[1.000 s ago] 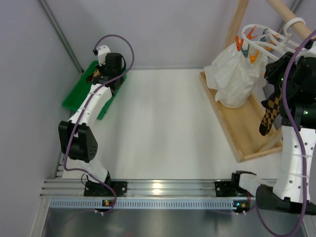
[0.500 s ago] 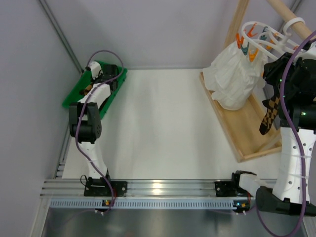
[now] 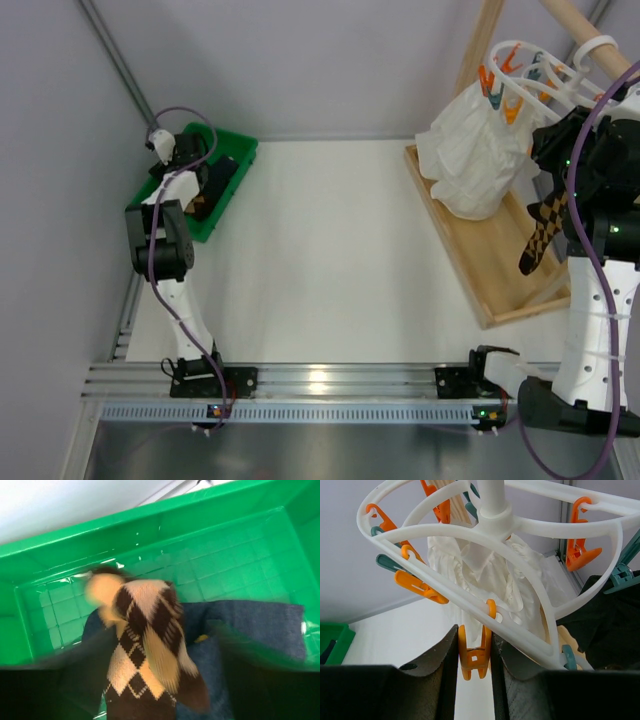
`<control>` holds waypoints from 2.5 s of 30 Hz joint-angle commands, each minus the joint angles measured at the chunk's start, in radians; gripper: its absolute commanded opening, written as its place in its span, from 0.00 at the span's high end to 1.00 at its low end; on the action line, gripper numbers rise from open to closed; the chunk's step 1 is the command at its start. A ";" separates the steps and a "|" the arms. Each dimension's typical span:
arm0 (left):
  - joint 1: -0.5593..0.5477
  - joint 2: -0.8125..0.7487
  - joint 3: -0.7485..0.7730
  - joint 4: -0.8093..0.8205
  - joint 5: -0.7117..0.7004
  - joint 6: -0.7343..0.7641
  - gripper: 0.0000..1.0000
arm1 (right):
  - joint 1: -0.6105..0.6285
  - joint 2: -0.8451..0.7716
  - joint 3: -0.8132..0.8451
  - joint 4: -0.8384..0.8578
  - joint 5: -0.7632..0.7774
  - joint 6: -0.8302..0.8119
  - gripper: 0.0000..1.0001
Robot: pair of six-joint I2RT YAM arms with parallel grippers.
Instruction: Remove the socks clipped to the hanger
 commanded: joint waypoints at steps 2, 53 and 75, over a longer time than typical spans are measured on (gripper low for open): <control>0.020 -0.022 -0.012 0.045 0.100 -0.033 0.02 | 0.005 0.008 -0.011 0.019 -0.077 -0.002 1.00; -1.073 0.477 0.871 0.241 0.816 -0.070 0.59 | 0.007 -0.122 -0.030 -0.280 -0.031 0.056 0.00; -0.861 0.589 0.930 0.516 0.668 -0.285 0.57 | 0.007 -0.122 0.095 -0.383 -0.052 0.078 0.01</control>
